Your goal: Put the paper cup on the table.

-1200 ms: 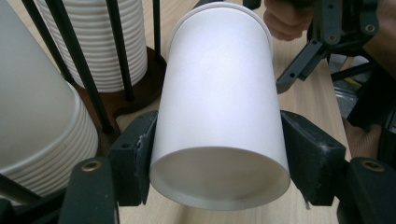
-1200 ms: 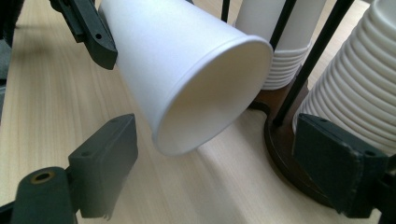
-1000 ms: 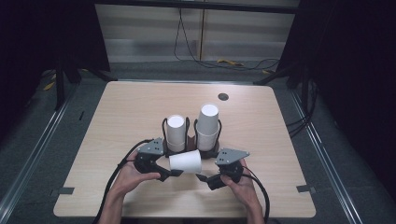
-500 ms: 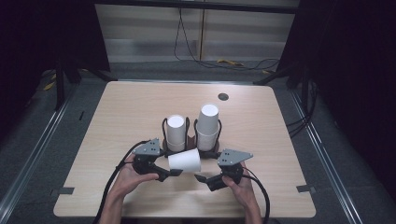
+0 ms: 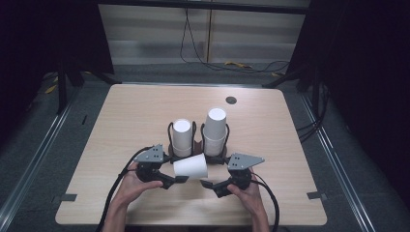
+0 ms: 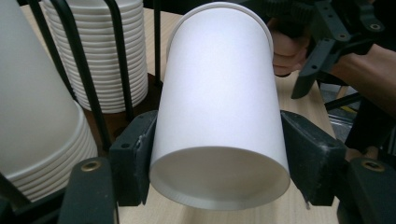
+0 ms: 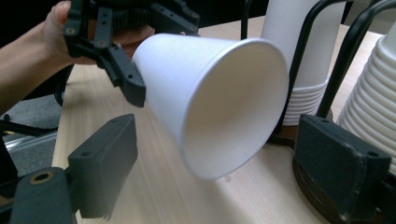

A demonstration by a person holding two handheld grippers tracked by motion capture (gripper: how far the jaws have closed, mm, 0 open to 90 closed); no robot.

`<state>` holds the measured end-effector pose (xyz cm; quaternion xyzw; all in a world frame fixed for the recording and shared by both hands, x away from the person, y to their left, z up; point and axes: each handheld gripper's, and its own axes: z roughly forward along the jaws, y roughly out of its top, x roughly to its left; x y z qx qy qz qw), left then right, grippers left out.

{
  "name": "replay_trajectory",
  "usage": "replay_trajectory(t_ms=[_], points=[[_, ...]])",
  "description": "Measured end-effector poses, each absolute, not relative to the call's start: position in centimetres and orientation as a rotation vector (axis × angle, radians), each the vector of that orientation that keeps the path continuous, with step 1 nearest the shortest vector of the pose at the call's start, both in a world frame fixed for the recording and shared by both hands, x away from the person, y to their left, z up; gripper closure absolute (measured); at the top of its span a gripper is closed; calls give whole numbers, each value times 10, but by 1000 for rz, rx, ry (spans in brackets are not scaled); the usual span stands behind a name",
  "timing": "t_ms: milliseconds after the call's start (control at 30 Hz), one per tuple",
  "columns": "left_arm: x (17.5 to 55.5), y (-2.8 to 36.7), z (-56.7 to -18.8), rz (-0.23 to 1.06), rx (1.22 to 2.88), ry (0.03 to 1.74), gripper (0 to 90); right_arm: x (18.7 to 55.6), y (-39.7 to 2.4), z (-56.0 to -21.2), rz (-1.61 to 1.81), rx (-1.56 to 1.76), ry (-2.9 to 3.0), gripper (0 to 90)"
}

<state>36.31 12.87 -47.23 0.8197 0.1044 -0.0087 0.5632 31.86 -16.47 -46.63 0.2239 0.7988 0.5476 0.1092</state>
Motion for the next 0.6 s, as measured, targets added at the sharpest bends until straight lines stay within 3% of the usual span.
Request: replay_trajectory(t_ms=[600], points=[[357,129,-470,-25,1894,194,327,324,-167,-462,1667,632,2383,135]])
